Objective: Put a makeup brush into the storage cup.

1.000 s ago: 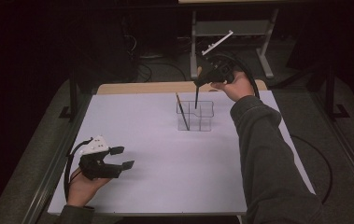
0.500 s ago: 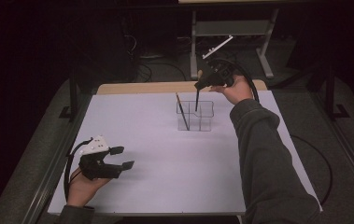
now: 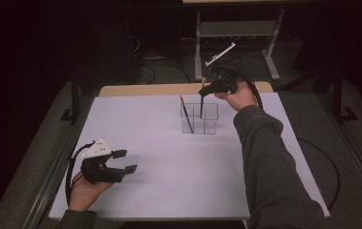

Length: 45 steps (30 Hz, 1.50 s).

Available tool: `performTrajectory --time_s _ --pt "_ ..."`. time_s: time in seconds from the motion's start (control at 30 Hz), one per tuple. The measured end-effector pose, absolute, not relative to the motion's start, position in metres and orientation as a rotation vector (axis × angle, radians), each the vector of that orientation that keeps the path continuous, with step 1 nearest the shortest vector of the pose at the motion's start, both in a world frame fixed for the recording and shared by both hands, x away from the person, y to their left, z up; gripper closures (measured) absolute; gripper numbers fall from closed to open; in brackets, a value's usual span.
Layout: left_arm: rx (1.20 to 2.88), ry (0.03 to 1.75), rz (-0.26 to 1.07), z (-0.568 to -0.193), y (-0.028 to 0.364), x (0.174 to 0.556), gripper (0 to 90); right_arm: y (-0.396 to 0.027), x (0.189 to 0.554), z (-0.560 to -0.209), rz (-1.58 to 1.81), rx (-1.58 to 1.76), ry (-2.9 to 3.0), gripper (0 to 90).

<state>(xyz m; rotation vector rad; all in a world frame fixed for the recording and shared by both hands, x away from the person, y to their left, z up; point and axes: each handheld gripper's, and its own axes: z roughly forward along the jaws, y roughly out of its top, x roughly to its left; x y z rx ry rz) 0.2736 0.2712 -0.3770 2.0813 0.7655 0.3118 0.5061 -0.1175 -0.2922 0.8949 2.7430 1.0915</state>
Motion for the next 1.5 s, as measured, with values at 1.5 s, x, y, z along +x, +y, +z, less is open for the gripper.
performTrajectory --time_s 1.5 --pt "2.092 0.761 0.298 -0.380 0.269 0.275 29.4 -0.122 0.494 -0.325 1.153 0.976 2.730 82.5"
